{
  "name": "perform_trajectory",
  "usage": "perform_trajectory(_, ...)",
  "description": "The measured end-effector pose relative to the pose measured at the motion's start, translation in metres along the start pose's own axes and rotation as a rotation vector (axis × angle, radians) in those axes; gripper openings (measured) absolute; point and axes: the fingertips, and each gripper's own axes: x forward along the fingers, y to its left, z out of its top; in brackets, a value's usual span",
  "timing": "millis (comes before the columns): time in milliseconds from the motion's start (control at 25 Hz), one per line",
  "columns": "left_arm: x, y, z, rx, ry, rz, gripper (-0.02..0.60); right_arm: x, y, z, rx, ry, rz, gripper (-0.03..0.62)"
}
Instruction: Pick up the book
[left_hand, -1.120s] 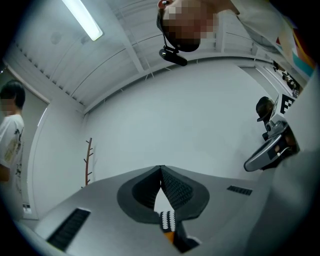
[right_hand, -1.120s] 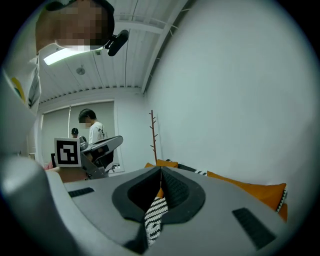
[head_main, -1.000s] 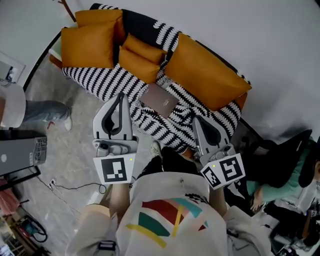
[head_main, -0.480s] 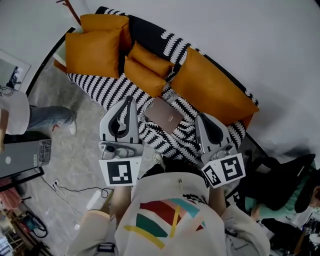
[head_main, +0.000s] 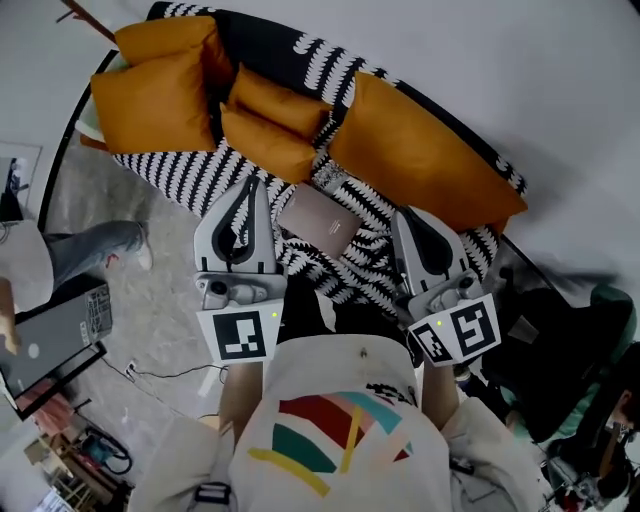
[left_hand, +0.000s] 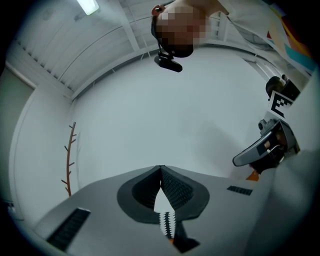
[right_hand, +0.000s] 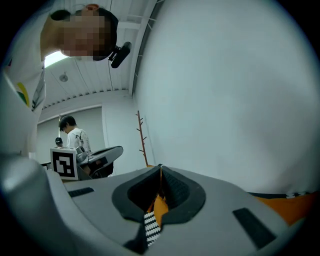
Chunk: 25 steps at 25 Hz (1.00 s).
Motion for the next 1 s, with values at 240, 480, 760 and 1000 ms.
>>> perform_trajectory(240,0.050,0.004,-0.021,-0.023,0.016,-0.116,0.008,0.021,-0.022,-0.002,0.111,-0.014,-0.088,0.015)
perform_trajectory(480,0.076,-0.015,-0.074,-0.046,0.088,-0.227,0.008,0.047,-0.055,-0.035,0.296,-0.066,-0.067,0.254)
perform_trajectory(760,0.099,-0.069,-0.163,-0.016,0.155,-0.394,0.008,0.034,-0.086,-0.185,0.548,0.125,-0.071,0.281)
perform_trajectory(1000,0.102,-0.111,-0.219,-0.006,0.202,-0.456,0.008,0.000,-0.082,-0.371,0.748,0.410,-0.066,0.281)
